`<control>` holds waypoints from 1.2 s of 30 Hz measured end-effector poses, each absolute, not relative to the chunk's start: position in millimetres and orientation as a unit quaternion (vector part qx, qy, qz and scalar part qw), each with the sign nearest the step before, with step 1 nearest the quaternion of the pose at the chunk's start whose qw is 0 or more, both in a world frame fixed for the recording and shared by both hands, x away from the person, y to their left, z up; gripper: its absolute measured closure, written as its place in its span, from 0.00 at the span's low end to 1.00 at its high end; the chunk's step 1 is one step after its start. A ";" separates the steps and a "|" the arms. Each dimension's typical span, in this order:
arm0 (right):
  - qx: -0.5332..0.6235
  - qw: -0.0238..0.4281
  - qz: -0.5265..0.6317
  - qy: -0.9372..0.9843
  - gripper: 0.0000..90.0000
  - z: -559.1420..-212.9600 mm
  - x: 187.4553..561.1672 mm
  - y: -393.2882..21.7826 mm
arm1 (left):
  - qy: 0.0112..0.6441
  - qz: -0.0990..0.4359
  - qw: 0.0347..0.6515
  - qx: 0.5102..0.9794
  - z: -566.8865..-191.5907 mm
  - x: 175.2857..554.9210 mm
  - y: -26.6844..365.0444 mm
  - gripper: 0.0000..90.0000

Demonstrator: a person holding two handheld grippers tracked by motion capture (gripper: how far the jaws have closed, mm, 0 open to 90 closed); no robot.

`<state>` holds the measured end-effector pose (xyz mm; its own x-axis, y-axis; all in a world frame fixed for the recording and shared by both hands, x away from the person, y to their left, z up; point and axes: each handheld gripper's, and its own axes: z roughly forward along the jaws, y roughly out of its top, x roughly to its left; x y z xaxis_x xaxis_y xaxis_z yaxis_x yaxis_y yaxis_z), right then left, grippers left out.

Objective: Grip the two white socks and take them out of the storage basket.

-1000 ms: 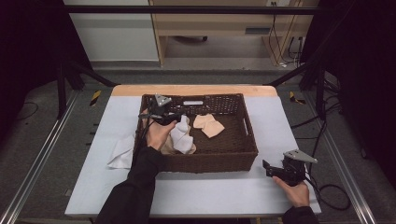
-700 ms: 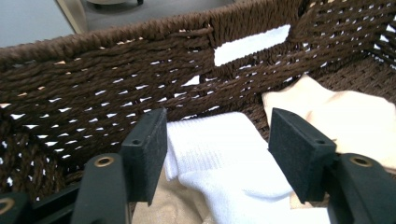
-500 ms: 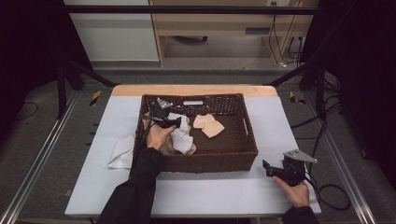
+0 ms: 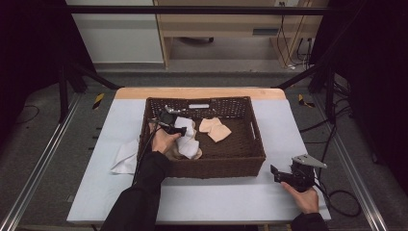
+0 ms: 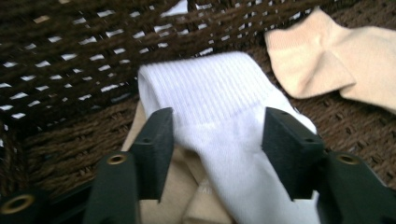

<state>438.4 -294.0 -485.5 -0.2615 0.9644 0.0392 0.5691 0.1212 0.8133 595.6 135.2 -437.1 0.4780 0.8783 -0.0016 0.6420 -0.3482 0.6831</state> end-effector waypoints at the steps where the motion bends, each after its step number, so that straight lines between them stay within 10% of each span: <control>1: 0.548 0.264 0.374 0.700 0.10 -485.5 438.4 -294.0 | 0.475 0.185 0.311 0.802 -437.5 595.4 134.9 0.57; 11: 0.548 0.265 0.374 0.700 0.10 -485.4 438.0 -294.0 | 0.484 0.160 0.314 0.801 -433.4 592.1 134.4 0.90; 36: 0.550 0.263 0.374 0.699 0.11 -485.3 438.4 -294.1 | 0.419 0.209 0.484 0.739 -349.1 549.5 157.0 0.94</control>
<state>438.4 -294.1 -485.3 -0.2562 0.9656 0.0437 0.5714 0.1148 0.8126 549.5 157.0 -349.1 0.5618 0.8216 -0.0967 0.4176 -0.1808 0.8905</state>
